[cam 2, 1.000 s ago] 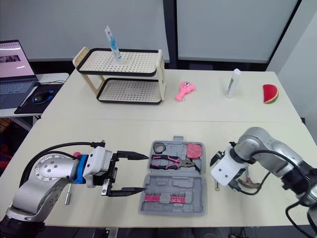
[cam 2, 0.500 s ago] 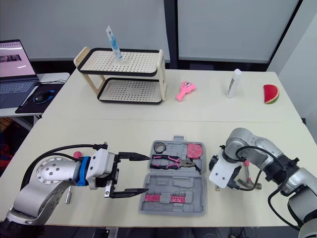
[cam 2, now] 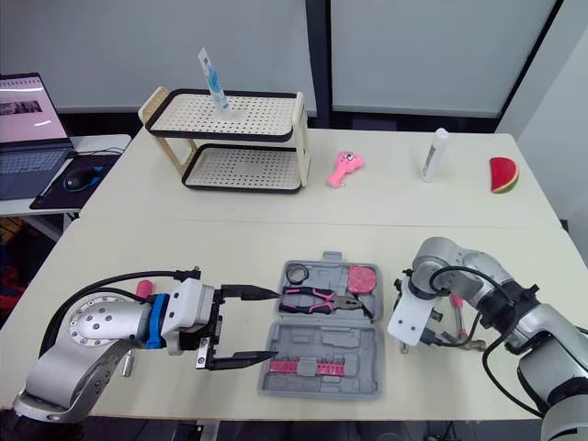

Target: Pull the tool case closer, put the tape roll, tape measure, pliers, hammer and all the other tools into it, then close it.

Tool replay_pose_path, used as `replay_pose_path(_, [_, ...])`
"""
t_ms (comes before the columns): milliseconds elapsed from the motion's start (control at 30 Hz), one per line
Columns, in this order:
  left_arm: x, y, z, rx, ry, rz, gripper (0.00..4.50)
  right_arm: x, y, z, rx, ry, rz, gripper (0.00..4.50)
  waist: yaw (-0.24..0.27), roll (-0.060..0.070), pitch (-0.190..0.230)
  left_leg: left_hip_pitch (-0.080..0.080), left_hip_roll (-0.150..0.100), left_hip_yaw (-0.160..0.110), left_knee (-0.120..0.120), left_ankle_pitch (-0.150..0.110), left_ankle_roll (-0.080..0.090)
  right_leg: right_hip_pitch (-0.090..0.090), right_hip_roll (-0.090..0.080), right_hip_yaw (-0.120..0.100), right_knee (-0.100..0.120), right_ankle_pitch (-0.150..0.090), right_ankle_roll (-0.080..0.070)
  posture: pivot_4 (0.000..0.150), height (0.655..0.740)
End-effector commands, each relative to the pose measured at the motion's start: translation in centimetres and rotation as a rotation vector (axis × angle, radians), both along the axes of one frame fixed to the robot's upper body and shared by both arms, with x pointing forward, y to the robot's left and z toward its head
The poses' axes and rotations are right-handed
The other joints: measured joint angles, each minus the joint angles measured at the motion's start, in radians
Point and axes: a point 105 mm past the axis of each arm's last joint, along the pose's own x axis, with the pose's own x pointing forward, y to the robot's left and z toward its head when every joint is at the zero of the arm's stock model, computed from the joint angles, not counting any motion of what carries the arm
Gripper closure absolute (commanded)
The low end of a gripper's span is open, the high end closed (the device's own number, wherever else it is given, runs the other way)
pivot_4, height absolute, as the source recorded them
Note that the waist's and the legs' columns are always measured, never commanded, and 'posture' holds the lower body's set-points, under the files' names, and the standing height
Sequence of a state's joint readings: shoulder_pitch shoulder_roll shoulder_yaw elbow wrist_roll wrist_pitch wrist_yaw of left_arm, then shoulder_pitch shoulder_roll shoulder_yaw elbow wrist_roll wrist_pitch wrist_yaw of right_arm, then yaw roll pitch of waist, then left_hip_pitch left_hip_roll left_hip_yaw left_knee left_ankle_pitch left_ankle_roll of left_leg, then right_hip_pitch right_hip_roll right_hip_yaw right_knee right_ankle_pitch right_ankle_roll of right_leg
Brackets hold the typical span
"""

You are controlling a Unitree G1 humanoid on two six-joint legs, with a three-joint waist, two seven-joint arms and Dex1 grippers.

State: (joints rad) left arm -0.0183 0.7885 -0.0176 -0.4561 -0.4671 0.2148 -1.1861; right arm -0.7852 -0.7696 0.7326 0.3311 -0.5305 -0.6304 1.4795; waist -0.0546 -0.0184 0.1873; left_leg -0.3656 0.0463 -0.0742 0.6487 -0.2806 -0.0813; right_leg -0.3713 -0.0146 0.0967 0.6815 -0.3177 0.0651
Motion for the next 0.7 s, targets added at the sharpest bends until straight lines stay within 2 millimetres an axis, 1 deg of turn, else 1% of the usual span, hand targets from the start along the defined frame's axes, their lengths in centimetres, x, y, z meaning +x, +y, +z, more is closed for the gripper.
replay_pose_path(33, [-0.2,-0.6,0.4,-0.016,-0.021,-0.022,0.00,0.0,-0.5,0.1,-0.030,-0.002,0.007,3.51,0.001,0.000,0.000,0.000,0.000,0.000,0.000,0.000,0.000,0.000,0.000,0.000,0.000,0.000,0.000,0.150,0.7350])
replay_pose_path(133, [0.0,-0.8,0.3,-0.021,-0.022,-0.024,0.00,-0.3,-0.6,1.1,-0.009,-0.004,0.010,4.14,0.001,0.000,0.000,0.000,0.000,0.000,0.000,0.000,0.000,0.000,0.000,0.000,0.000,0.000,0.000,0.150,0.7350])
replay_pose_path(267, [0.1,-0.8,0.3,-0.026,-0.026,-0.026,0.00,-1.0,-0.9,2.6,0.028,-0.005,-0.010,4.20,0.001,0.000,0.000,0.000,0.000,0.000,0.000,0.000,0.000,0.000,0.000,0.000,0.000,0.000,0.000,0.150,0.7350])
replay_pose_path(367, [0.2,-0.9,0.3,-0.030,-0.028,-0.026,0.00,-1.3,-1.0,4.4,0.087,-0.016,-0.083,4.20,0.001,0.001,0.000,0.000,0.000,0.000,0.000,0.000,0.000,0.000,0.000,0.000,0.001,0.000,0.000,0.150,0.7350])
replay_pose_path(433, [0.2,-0.9,0.3,-0.037,-0.027,-0.029,0.00,-1.6,-1.6,6.4,0.144,-0.026,-0.195,4.20,0.001,0.001,0.001,0.000,0.000,0.000,0.000,0.000,0.000,0.000,0.000,0.000,0.001,0.000,0.000,0.150,0.7350])
replay_pose_path(500, [0.3,-1.0,0.3,-0.044,-0.026,-0.036,0.00,-2.3,-2.6,7.6,0.192,-0.005,-0.341,4.20,0.003,0.002,0.001,0.000,0.000,-0.001,0.000,0.000,0.000,0.000,0.000,0.000,0.001,0.000,0.000,0.150,0.7350])
replay_pose_path(533, [0.3,-1.1,0.3,-0.046,-0.026,-0.039,0.00,-2.7,-3.0,7.9,0.205,0.002,-0.400,4.20,0.006,0.002,0.001,0.000,0.000,-0.001,0.000,0.000,0.000,0.000,-0.001,0.000,0.000,0.000,0.000,0.150,0.7350])
replay_pose_path(600, [0.4,-1.2,0.3,-0.052,-0.026,-0.045,0.00,-4.1,-3.7,8.2,0.270,0.084,-0.631,4.20,0.012,0.002,0.001,0.000,0.000,-0.001,0.000,0.000,0.000,0.000,0.000,-0.001,0.000,0.000,0.000,0.150,0.7350])
replay_pose_path(633, [0.4,-1.2,0.3,-0.052,-0.026,-0.049,0.00,-4.9,-4.0,8.2,0.286,0.122,-0.721,4.20,0.021,0.002,0.001,-0.001,0.000,-0.002,0.000,0.000,0.000,0.000,0.000,-0.001,0.000,0.000,0.000,0.150,0.7350])
replay_pose_path(700, [0.5,-1.3,0.2,-0.053,-0.025,-0.059,0.00,-6.7,-4.3,8.0,0.352,0.218,-0.970,4.20,0.026,0.002,0.001,-0.001,0.000,-0.002,0.000,0.000,0.000,0.000,0.000,-0.002,0.000,0.000,-0.001,0.150,0.7350])
